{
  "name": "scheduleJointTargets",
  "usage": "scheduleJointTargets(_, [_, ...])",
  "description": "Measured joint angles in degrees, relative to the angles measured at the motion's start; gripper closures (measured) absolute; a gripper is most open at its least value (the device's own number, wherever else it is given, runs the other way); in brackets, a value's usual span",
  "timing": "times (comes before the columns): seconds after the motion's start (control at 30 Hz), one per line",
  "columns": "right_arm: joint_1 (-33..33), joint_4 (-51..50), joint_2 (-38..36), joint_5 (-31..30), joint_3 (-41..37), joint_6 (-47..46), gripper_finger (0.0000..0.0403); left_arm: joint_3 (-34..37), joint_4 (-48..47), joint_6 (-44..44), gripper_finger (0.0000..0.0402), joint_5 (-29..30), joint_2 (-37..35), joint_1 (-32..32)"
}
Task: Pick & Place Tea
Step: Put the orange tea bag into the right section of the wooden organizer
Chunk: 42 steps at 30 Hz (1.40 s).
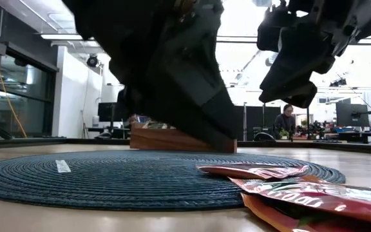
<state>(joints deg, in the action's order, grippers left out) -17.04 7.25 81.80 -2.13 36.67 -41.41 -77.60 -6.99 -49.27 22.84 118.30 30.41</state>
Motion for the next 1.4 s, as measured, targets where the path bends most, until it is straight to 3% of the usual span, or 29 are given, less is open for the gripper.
scheduleJointTargets(0.17, [-1.7,-0.3,0.0,-2.2,0.0,-0.8,0.0304,-1.6,-3.8,0.1,0.0287,2.8,0.0,0.0])
scheduleJointTargets(0.57, [-3.7,-0.6,0.0,-3.3,0.0,-5.8,0.0304,-1.2,-3.8,-0.6,0.0287,2.1,2.8,-0.4])
scheduleJointTargets(0.67, [-4.1,-0.8,0.0,-2.0,0.0,-9.3,0.0304,-1.7,-2.5,-1.4,0.0287,0.0,3.6,-0.5])
scheduleJointTargets(0.87, [-5.0,-0.6,0.1,0.6,0.0,-20.5,0.0304,-1.6,-3.7,-2.0,0.0287,1.6,3.7,-0.4])
scheduleJointTargets(1.17, [-5.3,6.1,8.8,7.2,0.0,-30.8,0.0304,-1.6,-4.4,-0.5,0.0287,3.5,3.8,-0.4])
scheduleJointTargets(1.4, [-5.2,10.9,14.8,7.2,0.0,-32.3,0.0297,-1.6,-5.0,-0.5,0.0287,3.7,3.8,-0.4])
